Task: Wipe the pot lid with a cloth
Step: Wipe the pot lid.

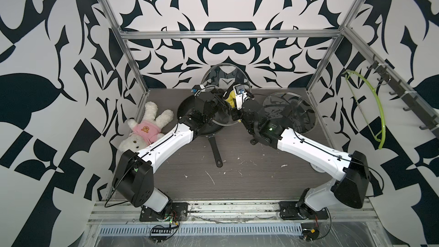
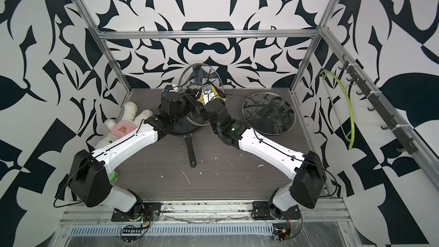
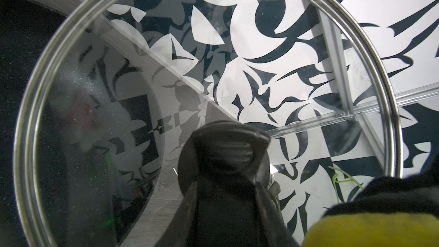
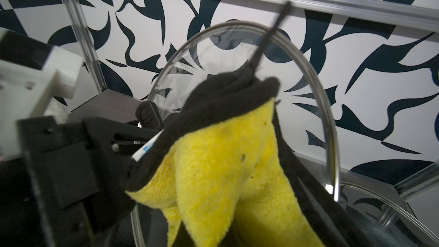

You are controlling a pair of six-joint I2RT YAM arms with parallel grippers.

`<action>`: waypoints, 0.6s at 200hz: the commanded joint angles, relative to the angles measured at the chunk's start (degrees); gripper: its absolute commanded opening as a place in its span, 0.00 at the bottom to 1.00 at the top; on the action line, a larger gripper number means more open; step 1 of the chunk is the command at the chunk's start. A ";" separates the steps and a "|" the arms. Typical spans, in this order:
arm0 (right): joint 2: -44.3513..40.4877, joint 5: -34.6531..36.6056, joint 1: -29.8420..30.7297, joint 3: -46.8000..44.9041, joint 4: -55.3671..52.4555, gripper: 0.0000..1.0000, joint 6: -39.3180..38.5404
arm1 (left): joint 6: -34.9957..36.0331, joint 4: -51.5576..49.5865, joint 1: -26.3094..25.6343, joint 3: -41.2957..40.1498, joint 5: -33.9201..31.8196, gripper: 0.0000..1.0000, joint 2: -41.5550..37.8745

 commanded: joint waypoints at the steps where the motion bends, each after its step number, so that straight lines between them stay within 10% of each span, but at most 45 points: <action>1: -0.37 5.32 0.14 4.04 0.36 0.00 -0.96 | 0.55 11.21 -0.07 1.16 0.80 0.00 -4.73; 120: 7.77 -5.38 -4.35 25.60 -14.39 0.00 -7.81 | 74.09 16.84 -0.07 -3.89 23.55 0.00 -12.14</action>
